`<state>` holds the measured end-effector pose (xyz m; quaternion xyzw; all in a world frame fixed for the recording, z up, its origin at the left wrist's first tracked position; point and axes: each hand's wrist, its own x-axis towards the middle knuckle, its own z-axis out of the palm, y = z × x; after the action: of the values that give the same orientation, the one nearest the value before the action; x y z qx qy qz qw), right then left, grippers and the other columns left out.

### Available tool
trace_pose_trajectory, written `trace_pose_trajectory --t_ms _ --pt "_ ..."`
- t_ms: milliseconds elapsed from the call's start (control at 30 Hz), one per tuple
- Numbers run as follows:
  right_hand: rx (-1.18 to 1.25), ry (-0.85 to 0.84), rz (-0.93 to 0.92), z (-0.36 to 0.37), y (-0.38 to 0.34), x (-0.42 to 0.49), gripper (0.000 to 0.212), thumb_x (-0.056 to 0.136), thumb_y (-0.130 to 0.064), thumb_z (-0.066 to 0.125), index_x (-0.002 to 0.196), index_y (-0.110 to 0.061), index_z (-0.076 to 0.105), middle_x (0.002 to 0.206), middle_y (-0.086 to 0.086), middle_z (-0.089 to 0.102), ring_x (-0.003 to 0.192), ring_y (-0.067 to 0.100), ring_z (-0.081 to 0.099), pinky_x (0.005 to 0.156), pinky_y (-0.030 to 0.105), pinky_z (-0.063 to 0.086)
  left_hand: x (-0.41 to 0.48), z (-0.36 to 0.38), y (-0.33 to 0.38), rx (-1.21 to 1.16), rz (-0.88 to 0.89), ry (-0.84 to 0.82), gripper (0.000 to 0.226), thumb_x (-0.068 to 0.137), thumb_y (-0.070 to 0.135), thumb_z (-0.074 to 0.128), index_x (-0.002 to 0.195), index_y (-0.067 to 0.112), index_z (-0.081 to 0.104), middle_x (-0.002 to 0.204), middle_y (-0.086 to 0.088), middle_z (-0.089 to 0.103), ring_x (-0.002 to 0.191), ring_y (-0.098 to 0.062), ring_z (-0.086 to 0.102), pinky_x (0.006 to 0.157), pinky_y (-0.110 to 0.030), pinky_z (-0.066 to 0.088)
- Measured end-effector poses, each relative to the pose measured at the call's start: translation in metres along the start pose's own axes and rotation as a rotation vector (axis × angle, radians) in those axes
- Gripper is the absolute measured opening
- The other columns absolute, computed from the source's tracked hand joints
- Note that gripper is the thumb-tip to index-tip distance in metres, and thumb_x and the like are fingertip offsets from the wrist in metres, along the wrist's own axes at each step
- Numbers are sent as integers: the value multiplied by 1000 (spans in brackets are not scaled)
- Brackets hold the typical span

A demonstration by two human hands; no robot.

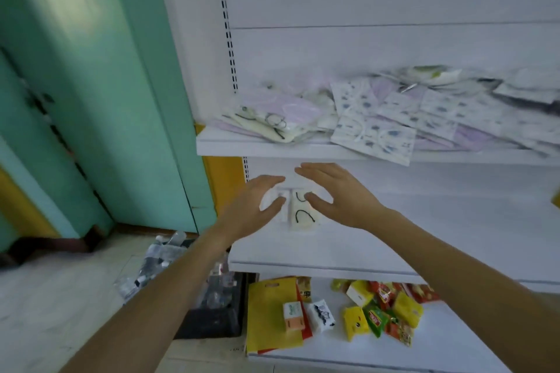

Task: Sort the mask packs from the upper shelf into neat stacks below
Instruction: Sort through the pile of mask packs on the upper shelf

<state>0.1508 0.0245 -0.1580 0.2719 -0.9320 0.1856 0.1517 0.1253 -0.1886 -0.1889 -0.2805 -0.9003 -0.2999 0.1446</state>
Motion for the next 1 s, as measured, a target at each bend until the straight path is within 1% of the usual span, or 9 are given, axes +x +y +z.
trace_pose_trajectory --t_ms 267,367,467,567,633,700,800,900,1000 --pt "3 119 45 -70 38 20 38 94 -22 51 132 -14 51 140 4 46 129 22 41 100 19 24 56 -35 46 26 31 288 56 85 47 38 124 12 59 116 2 62 101 -1 50 81 -12 34" --pt "6 111 118 -89 75 8 36 93 -17 53 129 -13 53 141 6 44 131 22 38 101 19 24 80 -24 67 -8 26 289 49 87 40 42 126 13 57 117 3 60 102 -1 49 82 -16 36" --pt "32 144 204 -103 107 -5 36 93 -16 54 128 -11 53 140 6 44 131 22 39 99 18 25 106 -12 80 30 -9 299 49 88 34 46 132 13 51 128 0 54 116 -13 49 90 -24 39" --pt "50 130 216 -107 129 -10 37 93 -15 53 130 -12 52 140 5 43 131 20 38 97 12 21 134 -5 78 244 -178 211 75 90 47 55 150 17 19 155 -8 21 143 -27 17 113 -35 16" --pt "71 109 196 -105 136 -9 39 93 -17 53 131 -13 50 141 3 42 132 17 36 97 11 20 149 -4 75 399 -364 46 94 82 65 51 151 25 -1 159 -6 -7 146 -27 -6 116 -42 3" --pt "91 106 164 -101 137 -2 39 93 -19 53 132 -14 49 142 0 41 132 16 36 99 13 22 156 -3 71 430 -474 -89 99 77 73 48 151 27 0 158 -6 -16 145 -28 -14 115 -49 -1" --pt "110 96 95 -94 126 20 43 92 -20 55 134 -15 47 142 1 41 129 17 38 97 12 21 155 -3 66 369 -518 -63 100 73 81 43 151 28 9 159 -4 -7 146 -27 -7 116 -49 3" --pt "109 54 -7 -83 105 59 54 91 -20 56 141 -16 37 147 3 35 133 22 32 103 19 21 152 -12 55 167 -516 194 92 74 77 31 148 24 25 157 -6 18 144 -25 14 117 -44 14" --pt "60 -37 -83 -68 83 105 70 88 -24 58 148 -19 22 156 2 15 141 19 18 112 28 14 154 -28 44 26 -594 468 61 97 53 29 140 12 41 145 -12 42 134 -28 36 111 -42 28"
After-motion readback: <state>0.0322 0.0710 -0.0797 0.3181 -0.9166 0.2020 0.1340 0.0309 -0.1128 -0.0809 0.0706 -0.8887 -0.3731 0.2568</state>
